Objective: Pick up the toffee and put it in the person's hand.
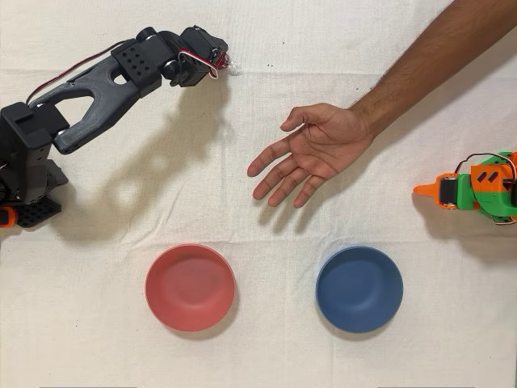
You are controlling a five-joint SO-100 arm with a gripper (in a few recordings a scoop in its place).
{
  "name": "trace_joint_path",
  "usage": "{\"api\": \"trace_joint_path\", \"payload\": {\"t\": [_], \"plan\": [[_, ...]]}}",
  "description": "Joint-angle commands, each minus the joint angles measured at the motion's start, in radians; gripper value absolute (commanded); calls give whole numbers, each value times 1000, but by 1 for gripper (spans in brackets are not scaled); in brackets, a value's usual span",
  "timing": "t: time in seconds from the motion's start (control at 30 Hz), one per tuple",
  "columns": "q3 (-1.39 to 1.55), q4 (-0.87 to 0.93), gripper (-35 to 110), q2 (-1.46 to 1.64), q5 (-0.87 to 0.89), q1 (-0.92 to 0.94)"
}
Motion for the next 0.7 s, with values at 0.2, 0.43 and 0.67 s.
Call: {"api": "trace_joint_path", "payload": {"t": [0.2,0.43,0.67], "plan": [[12,-23,10,201,3,31],[67,-17,10,339,0,89],[129,-3,11,492,-15,166]]}}
